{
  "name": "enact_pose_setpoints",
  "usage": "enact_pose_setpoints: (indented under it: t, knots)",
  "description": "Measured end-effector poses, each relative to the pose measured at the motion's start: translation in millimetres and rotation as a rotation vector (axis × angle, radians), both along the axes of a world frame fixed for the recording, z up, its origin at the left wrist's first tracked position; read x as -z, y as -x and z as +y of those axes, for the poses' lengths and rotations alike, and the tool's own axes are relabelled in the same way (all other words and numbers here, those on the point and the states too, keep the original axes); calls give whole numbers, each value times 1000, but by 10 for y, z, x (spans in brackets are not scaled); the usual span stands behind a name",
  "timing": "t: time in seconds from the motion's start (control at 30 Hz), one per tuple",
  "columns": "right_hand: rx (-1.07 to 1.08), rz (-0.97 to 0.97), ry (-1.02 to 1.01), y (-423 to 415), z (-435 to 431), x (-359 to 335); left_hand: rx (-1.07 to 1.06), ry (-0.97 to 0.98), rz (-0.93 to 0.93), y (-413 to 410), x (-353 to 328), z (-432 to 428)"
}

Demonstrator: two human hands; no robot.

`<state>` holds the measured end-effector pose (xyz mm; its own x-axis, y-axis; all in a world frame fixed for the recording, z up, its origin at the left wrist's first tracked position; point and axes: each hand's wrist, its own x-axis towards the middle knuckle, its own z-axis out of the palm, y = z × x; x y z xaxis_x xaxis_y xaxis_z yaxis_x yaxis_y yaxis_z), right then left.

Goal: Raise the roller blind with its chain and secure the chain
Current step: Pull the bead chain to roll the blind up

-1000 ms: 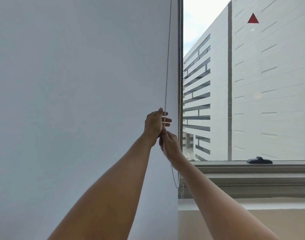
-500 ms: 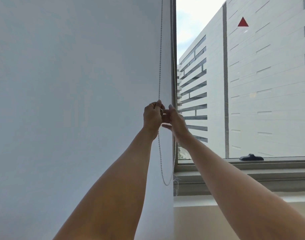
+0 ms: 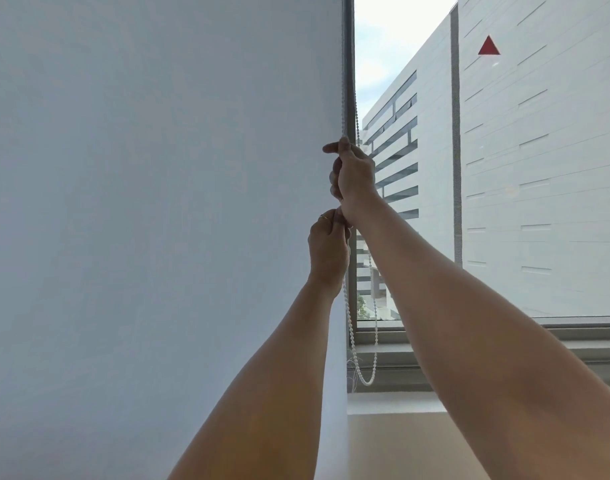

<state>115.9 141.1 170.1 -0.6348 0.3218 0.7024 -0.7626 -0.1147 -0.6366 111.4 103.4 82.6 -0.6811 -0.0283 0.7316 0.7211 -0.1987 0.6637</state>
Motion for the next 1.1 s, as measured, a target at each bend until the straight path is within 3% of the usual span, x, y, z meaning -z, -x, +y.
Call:
enact_pose_setpoints:
  t: [0.27, 0.53, 0.7, 0.87, 1.1]
  knots:
    - [-67, -5, 11, 72, 144, 469, 76, 51, -13, 29, 432, 43]
    - [-110, 56, 25, -10, 268, 607, 284, 207, -25, 136, 363, -23]
    - [-144, 27, -3, -28, 231, 877, 380, -49, -86, 84, -127, -103]
    - [-118, -24, -27, 9, 207, 1135, 266, -9, -85, -88, -662, -83]
    - [-140, -45, -99, -14, 97, 1422, 195, -19, -192, -203, -875, -82]
